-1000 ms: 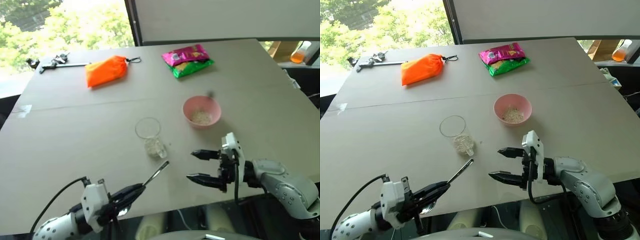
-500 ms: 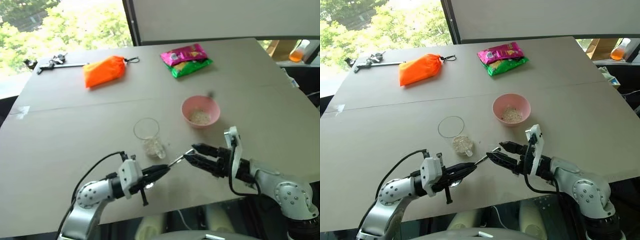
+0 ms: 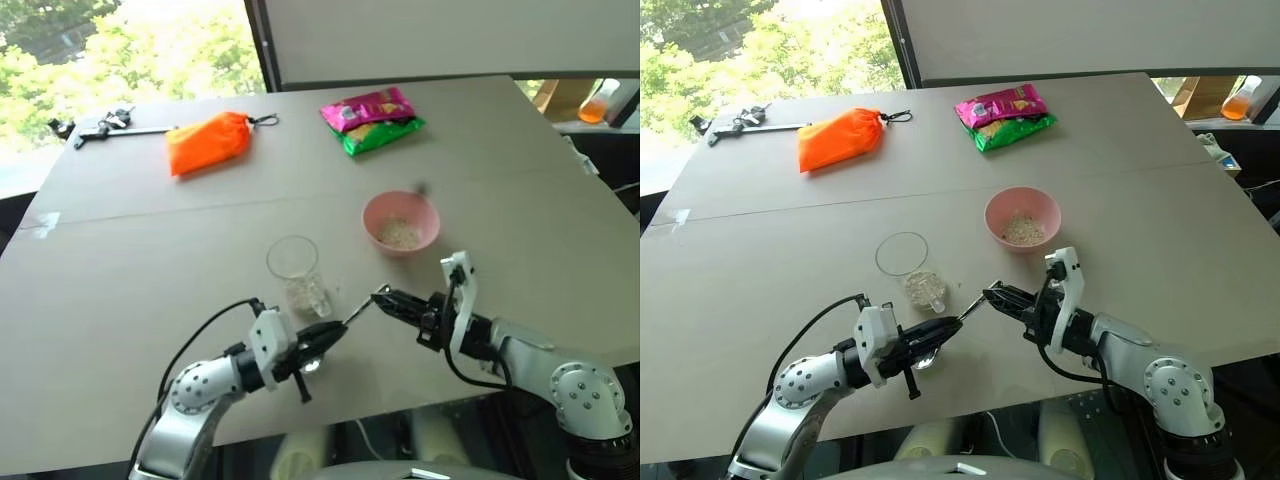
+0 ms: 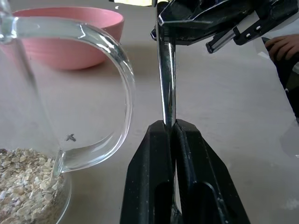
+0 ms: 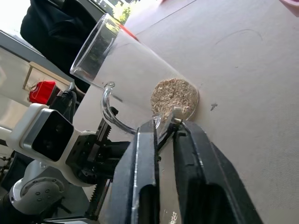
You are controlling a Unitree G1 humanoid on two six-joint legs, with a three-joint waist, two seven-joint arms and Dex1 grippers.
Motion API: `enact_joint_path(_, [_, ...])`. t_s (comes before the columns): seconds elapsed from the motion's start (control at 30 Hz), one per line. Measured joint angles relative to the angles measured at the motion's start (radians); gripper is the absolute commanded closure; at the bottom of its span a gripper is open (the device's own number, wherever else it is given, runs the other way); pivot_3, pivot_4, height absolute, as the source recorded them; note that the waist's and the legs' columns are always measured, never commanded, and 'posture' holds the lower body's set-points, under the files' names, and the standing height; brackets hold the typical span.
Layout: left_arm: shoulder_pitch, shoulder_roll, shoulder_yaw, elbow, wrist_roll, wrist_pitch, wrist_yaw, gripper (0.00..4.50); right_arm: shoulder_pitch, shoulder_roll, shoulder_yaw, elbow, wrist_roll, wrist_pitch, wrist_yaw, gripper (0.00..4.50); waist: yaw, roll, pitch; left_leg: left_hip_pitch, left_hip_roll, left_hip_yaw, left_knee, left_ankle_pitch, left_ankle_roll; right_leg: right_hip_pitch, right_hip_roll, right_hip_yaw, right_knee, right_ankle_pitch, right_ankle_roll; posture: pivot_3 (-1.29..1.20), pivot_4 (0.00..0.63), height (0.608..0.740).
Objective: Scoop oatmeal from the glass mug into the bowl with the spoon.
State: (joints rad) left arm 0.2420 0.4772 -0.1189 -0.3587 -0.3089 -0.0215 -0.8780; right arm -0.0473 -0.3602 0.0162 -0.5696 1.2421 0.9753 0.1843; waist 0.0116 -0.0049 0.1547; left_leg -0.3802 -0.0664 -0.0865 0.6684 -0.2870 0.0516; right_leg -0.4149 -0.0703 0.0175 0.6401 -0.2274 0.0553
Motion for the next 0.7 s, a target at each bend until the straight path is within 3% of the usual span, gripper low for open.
enact_joint_path(0.7, [0.044, 0.005, -0.001, -0.006, -0.039, -0.007, 0.007, 4.5, 0.009, -0.003, 0.019, 0.011, -0.016, -0.018, 0.029, 4.44, 0.0, 0.0, 0.0, 0.0, 0.0, 0.001, 0.0, 0.0, 0.0, 0.0, 0.0, -0.001, 0.0, 0.0, 0.0, 0.0, 0.15, 0.74])
